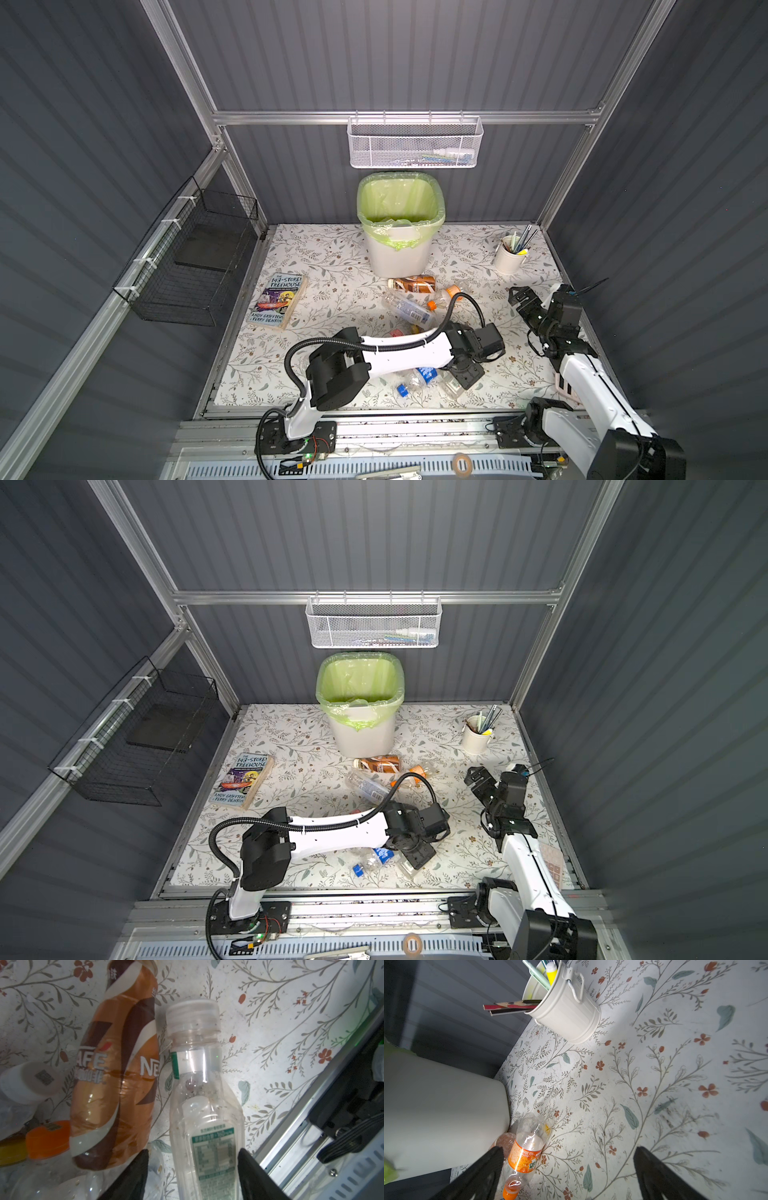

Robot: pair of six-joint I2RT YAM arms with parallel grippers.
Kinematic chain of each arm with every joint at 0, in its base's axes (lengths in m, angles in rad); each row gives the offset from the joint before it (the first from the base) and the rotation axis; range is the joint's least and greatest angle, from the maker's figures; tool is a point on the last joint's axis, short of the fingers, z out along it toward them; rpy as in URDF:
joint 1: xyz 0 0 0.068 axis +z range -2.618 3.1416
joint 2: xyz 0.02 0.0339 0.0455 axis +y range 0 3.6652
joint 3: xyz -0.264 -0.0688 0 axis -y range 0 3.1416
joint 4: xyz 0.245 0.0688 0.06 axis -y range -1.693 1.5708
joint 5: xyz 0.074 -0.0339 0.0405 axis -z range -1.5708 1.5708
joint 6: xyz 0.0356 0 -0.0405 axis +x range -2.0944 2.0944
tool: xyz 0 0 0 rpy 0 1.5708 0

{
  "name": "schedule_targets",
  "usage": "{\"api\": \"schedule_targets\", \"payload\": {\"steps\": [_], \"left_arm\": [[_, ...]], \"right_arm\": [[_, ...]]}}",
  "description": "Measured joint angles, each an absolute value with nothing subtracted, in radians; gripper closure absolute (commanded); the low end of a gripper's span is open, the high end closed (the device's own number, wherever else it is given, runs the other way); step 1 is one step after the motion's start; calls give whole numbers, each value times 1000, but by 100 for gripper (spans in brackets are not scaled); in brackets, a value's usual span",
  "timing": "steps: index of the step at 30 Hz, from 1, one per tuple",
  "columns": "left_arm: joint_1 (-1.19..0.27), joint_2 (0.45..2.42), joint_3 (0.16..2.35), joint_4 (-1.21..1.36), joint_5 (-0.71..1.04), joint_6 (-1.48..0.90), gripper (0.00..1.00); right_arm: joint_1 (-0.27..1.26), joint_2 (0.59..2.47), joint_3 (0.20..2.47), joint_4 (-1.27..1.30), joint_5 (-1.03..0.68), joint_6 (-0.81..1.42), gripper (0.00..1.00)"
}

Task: Throw the plastic bottles in the bin
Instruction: 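Close the left gripper on the clear green-label bottle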

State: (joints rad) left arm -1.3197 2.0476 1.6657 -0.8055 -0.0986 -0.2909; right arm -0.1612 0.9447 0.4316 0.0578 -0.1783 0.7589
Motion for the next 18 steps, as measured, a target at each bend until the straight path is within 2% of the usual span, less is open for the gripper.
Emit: {"api": "schedule_targets", "payload": {"steps": [18], "left_arm": [[-1322, 2084, 1675, -795, -73, -291, 30]], "right_arm": [[-184, 920, 414, 43, -191, 759, 1]]}}
